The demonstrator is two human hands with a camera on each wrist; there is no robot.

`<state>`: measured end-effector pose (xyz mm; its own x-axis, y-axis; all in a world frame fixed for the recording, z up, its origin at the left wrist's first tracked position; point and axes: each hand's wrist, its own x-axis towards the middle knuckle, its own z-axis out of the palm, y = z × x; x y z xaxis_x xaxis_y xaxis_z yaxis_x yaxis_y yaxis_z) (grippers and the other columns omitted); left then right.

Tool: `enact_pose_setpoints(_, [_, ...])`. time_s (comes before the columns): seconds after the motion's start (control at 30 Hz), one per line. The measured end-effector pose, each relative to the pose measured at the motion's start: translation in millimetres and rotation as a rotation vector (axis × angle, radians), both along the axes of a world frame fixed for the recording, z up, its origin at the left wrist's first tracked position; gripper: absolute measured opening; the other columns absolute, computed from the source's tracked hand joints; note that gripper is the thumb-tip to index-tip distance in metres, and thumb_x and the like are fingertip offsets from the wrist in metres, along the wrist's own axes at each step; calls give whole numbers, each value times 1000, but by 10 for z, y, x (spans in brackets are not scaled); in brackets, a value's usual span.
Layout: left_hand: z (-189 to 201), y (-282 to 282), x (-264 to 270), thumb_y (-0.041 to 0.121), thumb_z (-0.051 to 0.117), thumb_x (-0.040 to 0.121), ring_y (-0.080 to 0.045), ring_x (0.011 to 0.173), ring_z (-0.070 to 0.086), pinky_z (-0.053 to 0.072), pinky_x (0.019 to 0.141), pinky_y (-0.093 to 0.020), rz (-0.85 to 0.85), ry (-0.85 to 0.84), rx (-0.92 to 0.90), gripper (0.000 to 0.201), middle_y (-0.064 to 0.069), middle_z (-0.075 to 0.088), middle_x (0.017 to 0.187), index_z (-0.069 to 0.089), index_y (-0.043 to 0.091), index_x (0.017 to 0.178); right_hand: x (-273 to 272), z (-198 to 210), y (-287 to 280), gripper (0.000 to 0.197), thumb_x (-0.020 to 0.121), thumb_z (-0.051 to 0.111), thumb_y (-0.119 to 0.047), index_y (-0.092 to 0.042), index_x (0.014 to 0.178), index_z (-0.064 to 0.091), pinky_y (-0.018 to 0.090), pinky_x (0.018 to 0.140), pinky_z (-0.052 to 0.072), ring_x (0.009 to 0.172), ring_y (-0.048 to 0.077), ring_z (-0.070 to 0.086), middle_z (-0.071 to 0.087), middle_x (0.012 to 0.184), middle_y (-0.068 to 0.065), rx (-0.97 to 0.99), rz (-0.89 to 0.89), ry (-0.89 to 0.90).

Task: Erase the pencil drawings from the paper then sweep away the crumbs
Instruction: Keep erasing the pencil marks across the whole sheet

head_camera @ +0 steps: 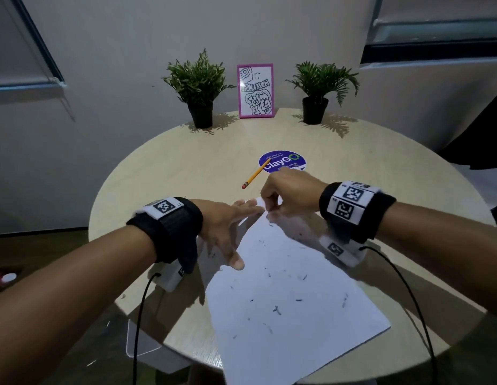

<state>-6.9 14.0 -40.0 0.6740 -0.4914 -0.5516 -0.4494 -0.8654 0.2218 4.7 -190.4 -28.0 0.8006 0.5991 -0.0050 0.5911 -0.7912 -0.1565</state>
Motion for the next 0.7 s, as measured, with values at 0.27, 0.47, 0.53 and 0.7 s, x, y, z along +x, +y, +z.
enact_pose_setpoints(0.27, [77, 82, 40, 49, 92, 56, 5, 147, -15, 6, 124, -41, -115, -66, 111, 133, 34, -13, 158, 0, 55, 152, -37, -23, -129, 10, 77, 83, -27, -23, 76, 75, 22, 59, 45, 65, 4, 60, 70, 72, -12, 16, 16, 52])
enact_pose_setpoints(0.47, [201, -6, -71, 50, 83, 73, -1, 150, 3, 11, 124, -37, -99, -84, 131, 118, 20, 3, 165, 3, 39, 158, -33, -36, -137, 15, 78, 83, -30, -22, 73, 72, 34, 65, 56, 68, 7, 60, 69, 70, -10, -21, -35, -13])
enact_pose_setpoints(0.53, [199, -89, -115, 66, 75, 73, -12, 143, 32, 31, 117, -38, 0, -179, 48, 112, 13, 33, 157, 10, 34, 158, -50, -40, -98, 15, 79, 82, -31, -21, 75, 72, 35, 66, 56, 66, 6, 55, 67, 71, -9, -55, -41, -36])
enact_pose_setpoints(0.7, [41, -353, -266, 74, 60, 80, -21, 120, 49, 45, 99, -43, 102, -277, -38, 90, 4, 52, 128, 34, 22, 149, -76, 1, -62, 14, 78, 84, -30, -21, 77, 73, 31, 65, 54, 65, 7, 53, 66, 72, -8, -74, -61, -49])
